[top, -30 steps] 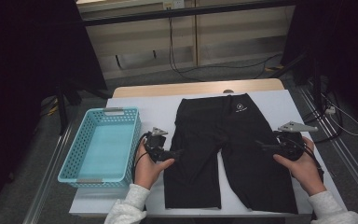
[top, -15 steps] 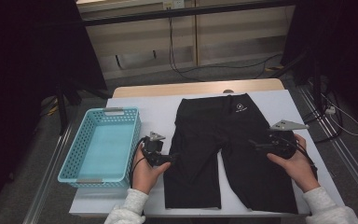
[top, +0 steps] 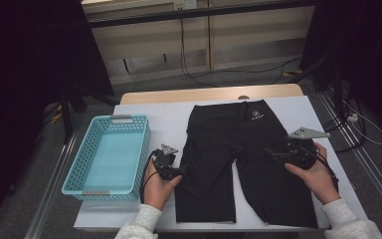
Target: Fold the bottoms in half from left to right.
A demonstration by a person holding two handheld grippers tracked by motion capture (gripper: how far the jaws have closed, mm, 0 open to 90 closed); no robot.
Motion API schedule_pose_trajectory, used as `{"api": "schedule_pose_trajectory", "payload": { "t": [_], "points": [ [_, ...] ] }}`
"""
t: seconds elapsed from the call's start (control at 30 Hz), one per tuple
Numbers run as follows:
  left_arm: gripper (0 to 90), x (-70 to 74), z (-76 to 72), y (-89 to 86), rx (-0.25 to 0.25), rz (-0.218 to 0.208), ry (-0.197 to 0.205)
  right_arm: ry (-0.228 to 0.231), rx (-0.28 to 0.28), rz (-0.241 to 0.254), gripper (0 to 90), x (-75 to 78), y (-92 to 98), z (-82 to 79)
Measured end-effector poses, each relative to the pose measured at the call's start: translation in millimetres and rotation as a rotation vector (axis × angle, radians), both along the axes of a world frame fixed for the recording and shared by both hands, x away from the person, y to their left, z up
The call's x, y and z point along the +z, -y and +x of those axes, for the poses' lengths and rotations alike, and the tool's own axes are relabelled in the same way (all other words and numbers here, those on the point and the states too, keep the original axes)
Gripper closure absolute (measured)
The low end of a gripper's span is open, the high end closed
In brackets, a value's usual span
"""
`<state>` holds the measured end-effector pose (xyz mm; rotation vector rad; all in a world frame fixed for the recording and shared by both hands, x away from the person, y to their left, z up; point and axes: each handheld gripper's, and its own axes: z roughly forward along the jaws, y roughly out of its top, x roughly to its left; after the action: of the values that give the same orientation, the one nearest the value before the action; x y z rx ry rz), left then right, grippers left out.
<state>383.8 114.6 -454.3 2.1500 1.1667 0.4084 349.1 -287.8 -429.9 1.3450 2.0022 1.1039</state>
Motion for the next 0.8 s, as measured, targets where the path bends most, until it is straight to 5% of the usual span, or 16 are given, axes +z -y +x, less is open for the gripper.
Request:
{"api": "schedule_pose_trajectory", "payload": {
  "t": [0.27,0.57,0.8],
  "points": [
    [58.8,2.5,-1.1,1.3,0.013,-0.015,-0.034,-0.004,0.009,-0.022,14.7,-2.2,-1.4,0.6],
    [69.4,4.0,-2.3,5.4,0.016,-0.024,-0.054,-0.004,0.015,-0.011,14.7,-1.7,-1.7,0.0],
    [77.4,3.8,-1.5,5.2,0.029,-0.069,-0.083,-0.003,0.01,-0.011,14.6,-1.5,-1.4,-0.4]
  ]
}}
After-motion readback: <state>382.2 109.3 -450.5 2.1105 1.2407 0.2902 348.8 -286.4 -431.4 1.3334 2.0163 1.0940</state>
